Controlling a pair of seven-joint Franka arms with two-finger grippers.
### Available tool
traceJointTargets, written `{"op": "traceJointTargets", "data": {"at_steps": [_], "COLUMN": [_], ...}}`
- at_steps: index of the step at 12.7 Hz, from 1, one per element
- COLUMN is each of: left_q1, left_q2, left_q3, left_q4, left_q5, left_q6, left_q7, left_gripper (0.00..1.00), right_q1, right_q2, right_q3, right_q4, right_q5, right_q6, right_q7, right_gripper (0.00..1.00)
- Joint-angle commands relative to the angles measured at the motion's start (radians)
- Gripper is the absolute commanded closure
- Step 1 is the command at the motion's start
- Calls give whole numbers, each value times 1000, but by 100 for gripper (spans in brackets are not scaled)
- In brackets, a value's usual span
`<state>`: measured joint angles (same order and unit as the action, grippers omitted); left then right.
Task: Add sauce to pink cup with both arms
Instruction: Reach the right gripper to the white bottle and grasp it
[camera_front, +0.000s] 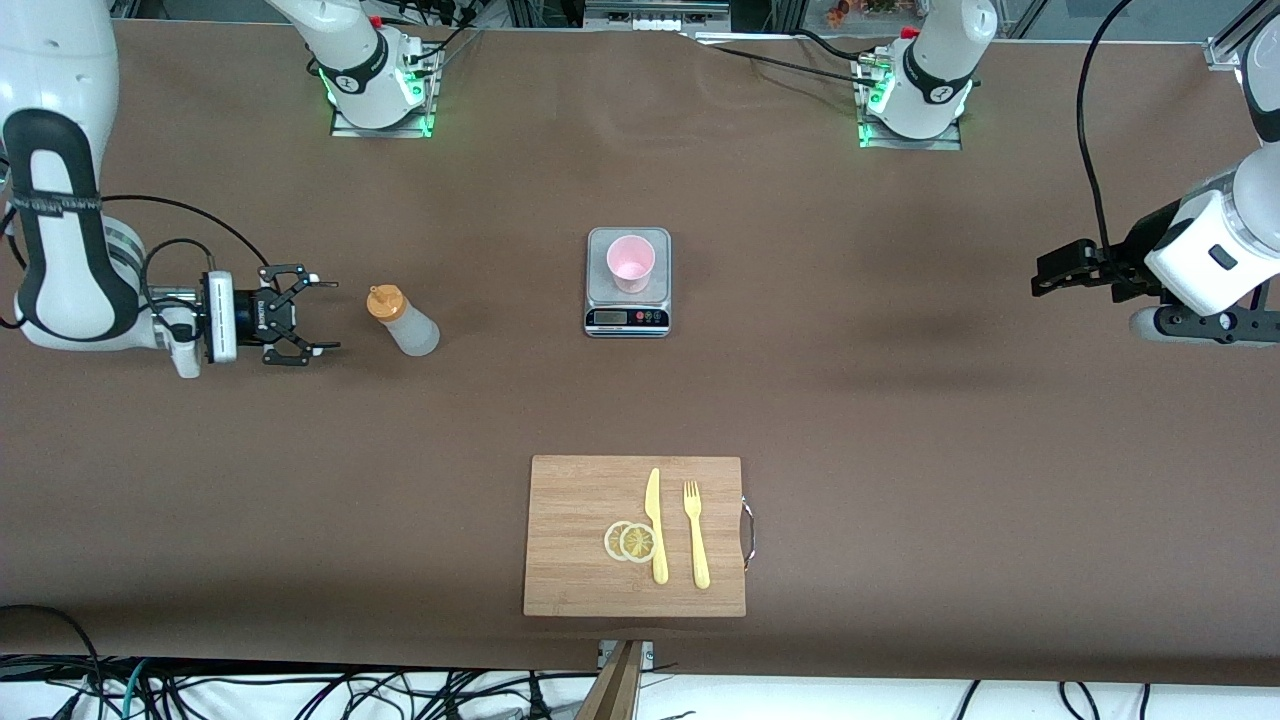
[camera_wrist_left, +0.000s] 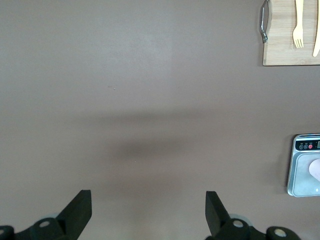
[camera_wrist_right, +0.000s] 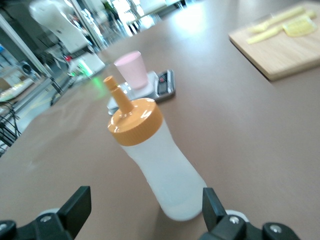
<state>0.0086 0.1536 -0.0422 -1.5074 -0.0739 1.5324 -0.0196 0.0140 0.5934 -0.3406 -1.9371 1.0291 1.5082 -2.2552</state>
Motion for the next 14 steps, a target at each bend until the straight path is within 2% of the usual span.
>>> {"op": "traceJointTargets", "data": {"at_steps": [1, 4, 10, 11, 12, 13, 14], "left_q1": [7, 7, 7, 7, 7, 7, 8], "left_q2": [17, 17, 17, 17, 17, 17, 17], "left_q3": [-10, -10, -10, -10, -10, -10, -10], "left_q4": [38, 38, 38, 38, 38, 38, 38], "left_q5": [29, 29, 29, 29, 29, 29, 29], "left_q6": [-24, -24, -24, -24, -24, -24, -24], "left_q7": [-3, -3, -3, -3, -3, -3, -3], "left_gripper": [0, 0, 0, 0, 0, 0, 0], "right_q1": [-16, -16, -9, -9, -9, -11, -13], "right_q2": [121, 177, 242, 262, 263, 263, 263], "right_q3": [17, 55, 107, 113, 114, 114, 114], "right_q4": [87, 118, 150, 152, 155, 158, 176], "right_q5": [71, 135, 148, 148, 148, 148, 144], "right_q6": [-109, -137, -164, -177, -177, -178, -186], "right_q7": [-154, -277, -308, -314, -319, -322, -322], "right_gripper": [1, 2, 2, 15, 52, 83, 90]}}
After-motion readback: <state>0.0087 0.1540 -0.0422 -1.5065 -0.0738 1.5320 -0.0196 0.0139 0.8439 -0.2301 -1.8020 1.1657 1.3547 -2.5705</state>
